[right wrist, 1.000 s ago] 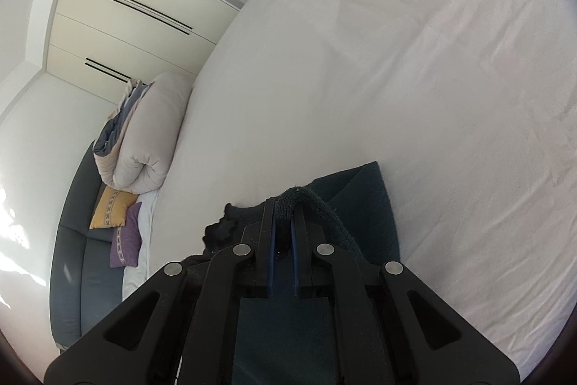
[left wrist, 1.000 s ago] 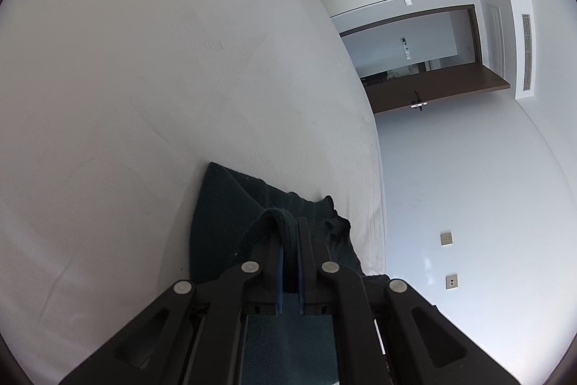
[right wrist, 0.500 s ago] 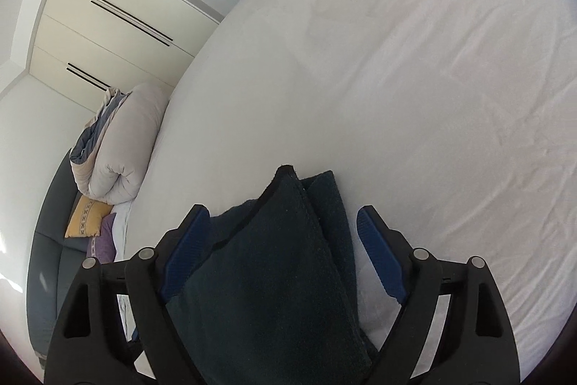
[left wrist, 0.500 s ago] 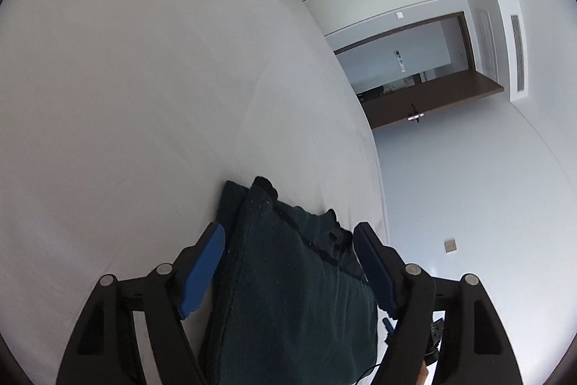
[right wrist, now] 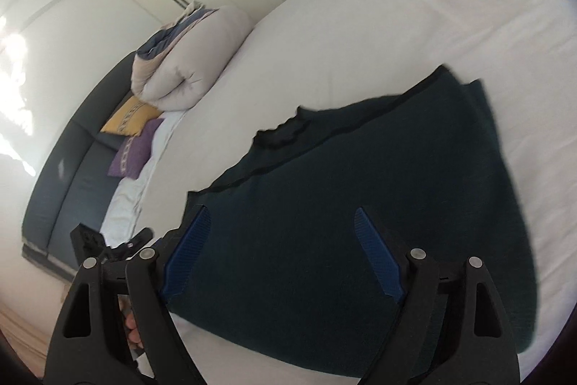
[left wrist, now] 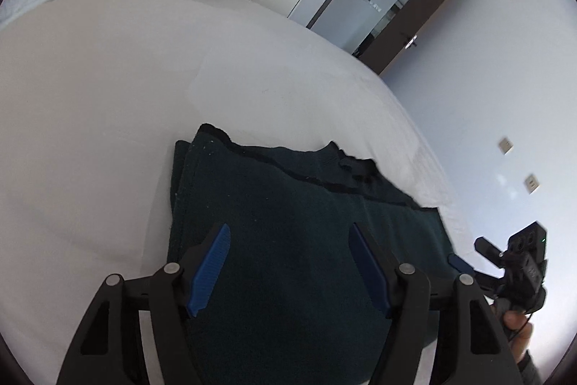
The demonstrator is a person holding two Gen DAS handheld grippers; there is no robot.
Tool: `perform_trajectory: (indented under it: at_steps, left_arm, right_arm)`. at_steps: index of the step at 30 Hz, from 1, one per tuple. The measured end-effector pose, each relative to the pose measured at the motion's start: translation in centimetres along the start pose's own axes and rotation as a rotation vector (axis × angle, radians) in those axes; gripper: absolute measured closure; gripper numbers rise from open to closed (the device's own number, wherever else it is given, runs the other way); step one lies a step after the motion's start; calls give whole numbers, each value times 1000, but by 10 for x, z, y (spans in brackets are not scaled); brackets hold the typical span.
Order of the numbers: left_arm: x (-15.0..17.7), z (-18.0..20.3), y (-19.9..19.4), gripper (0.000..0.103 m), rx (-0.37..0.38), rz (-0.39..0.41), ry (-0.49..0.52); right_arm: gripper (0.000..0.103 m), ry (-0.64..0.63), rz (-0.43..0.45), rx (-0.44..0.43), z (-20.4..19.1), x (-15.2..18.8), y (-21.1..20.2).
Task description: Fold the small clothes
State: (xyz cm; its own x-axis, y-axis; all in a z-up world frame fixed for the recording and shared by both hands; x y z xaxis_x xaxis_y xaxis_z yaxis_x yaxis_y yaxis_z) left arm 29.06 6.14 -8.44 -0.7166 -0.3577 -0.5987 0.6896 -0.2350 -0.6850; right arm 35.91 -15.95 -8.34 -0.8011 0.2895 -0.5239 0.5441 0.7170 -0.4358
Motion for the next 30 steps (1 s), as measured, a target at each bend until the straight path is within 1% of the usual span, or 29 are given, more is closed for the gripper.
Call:
perform_trajectory:
  at_steps: [2,3,4,5,6,7,8,9,10,11,15,16,17,18,19,21,23,26,28,29,30]
  left_arm:
    - [-1,-1,19,35,-91,-25,33]
    - [0,-4,32,35,-146,-57,48]
    - [3,-9,45,38,-179,-93,52]
    - [6,-13,53,40,-192,-103,58]
    - [8,-13,57,40,-202,-82,92]
    - [12,-9,58,40,-220,-71,133]
    - [15,-3,61,40,-254,-66,188]
    - [18,2,63,40,-278,-60,220]
    - [19,4,64,39,-294,-56,234]
    - [20,5,65,39,-298,-56,233]
    - [19,6,68,39,-301,-58,232]
    - [19,6,64,39,-301,-57,234]
    - [19,5,64,39,-300,-55,234]
    - [19,3,61,39,-300,-53,233]
    - [20,3,60,39,-303,-51,235]
    - [20,5,62,39,-310,-47,242]
    - [20,5,62,39,-311,-46,244]
    - [20,5,61,39,-309,-45,245]
    - [21,5,61,39,-307,-42,248]
    - [21,4,60,39,-304,-40,249]
    - [21,4,60,39,-300,-40,252]
  right_arm:
    - [25,39,-33,-23,8,7,21]
    - [29,79,-41,-19,19,9,31]
    - [35,116,-36,-15,30,12,31]
    - [53,158,-19,-26,43,13,30]
    - [71,205,7,-47,58,12,27]
    - [76,245,30,-60,73,10,23]
    - [80,275,54,-69,84,11,16]
    - [82,292,84,-69,94,11,5]
    - [83,290,104,-43,101,9,-3]
    - [84,288,126,-11,112,0,-12]
    - [84,368,241,94,137,-2,-53]
    - [82,374,257,120,142,-5,-62]
    - [81,363,269,139,138,-5,-69]
    - [81,340,276,140,129,-4,-74]
    - [81,316,271,107,117,-2,-75]
    - [81,271,228,11,87,5,-66]
    - [81,203,146,-67,51,17,-40]
    - [81,117,-59,-156,3,46,20]
    - [81,91,-172,-213,-17,67,55]
    - [81,84,-213,-223,-22,77,68]
    - [81,74,-252,-210,-24,84,82]
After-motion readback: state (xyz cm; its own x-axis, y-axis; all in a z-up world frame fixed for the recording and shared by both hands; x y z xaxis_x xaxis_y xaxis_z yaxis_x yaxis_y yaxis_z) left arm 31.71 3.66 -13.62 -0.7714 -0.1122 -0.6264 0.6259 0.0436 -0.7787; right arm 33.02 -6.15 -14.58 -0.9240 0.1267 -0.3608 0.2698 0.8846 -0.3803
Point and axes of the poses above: each gripper's, at about its wrist camera, not at the fingertips, and y roughly the way its jaws point, z to its right, x to its underside, the point moved 1 cm from there along y, roughly the way its jaws point, and after that the axes turned 6 degrees about -x, right-handed, at the moved point
